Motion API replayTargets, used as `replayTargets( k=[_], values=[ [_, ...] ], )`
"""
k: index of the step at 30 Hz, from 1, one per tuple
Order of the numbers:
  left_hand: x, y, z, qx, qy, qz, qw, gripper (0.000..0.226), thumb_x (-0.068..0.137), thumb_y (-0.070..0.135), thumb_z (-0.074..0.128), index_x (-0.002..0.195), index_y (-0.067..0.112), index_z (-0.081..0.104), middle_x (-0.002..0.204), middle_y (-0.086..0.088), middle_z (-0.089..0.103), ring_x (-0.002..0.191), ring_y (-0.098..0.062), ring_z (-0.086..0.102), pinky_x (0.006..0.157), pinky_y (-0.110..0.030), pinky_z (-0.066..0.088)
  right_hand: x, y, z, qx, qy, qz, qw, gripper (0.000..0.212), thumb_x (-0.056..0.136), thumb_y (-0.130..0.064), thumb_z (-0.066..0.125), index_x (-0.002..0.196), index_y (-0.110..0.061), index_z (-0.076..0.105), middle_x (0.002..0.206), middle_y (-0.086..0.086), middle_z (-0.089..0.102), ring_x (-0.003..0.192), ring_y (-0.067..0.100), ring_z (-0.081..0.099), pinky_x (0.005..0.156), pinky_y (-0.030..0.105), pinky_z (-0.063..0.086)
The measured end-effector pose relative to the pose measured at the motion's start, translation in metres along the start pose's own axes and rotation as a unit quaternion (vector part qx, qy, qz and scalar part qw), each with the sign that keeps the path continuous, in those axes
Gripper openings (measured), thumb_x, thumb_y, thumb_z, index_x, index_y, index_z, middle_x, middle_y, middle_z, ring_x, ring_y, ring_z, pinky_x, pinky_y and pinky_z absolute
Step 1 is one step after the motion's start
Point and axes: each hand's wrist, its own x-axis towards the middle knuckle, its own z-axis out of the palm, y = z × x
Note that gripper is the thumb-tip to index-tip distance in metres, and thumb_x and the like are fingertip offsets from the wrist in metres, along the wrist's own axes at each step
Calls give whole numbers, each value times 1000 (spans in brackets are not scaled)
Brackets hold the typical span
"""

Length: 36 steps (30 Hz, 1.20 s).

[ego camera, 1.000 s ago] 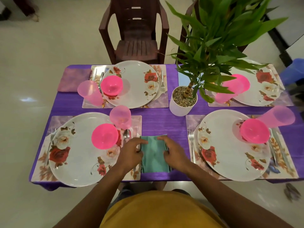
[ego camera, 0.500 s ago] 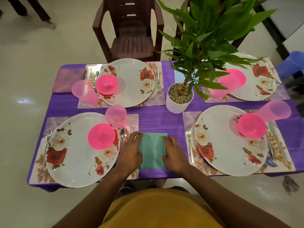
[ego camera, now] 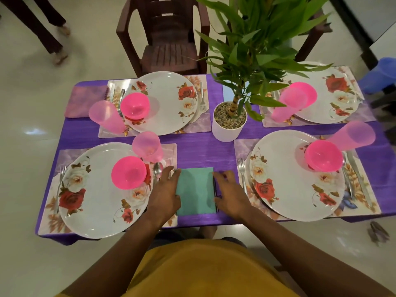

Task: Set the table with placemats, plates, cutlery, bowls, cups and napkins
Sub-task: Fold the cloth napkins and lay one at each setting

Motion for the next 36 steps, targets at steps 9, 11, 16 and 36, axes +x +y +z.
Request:
replayTargets(
  k=[9, 11, 16, 36],
  values=[
    [-8, 19, 5, 149, -29, 147, 977, 92, 80, 17, 77, 160, 17, 34, 167, -8, 30, 154, -32, 29, 125, -44, 23, 8, -29, 4, -147, -20, -75, 986, 84, 93, -29, 72, 162, -21, 24, 172, 4, 12, 158, 28, 13, 127, 43, 16],
    [-6, 17, 8, 169, -59, 157, 971, 95, 86, 18, 74, 165, 18, 20, 173, -6, 17, 159, -28, 15, 128, -39, 8, 11, -30, 13, -173, -31, -83, 981, 88, 91, -28, 75, 162, -18, 23, 172, 7, 11, 159, 29, 11, 128, 45, 11],
    [-4, 3, 8, 198, -78, 159, 964, 92, 84, 24, 73, 163, 17, 27, 172, -10, 16, 158, -33, 19, 128, -45, 15, 2, -18, 23, -206, -18, -76, 975, 72, 89, -18, 71, 154, -8, 42, 166, 14, 31, 153, 33, 31, 127, 45, 16],
    [11, 24, -12, 215, -117, 127, 961, 85, 83, 39, 80, 155, 25, 37, 166, -5, 28, 151, -28, 30, 121, -42, 30, -7, 2, -8, -188, -20, -92, 978, 54, 99, -30, 59, 151, -19, 51, 164, 1, 40, 156, 24, 26, 127, 44, 21]
  ],
)
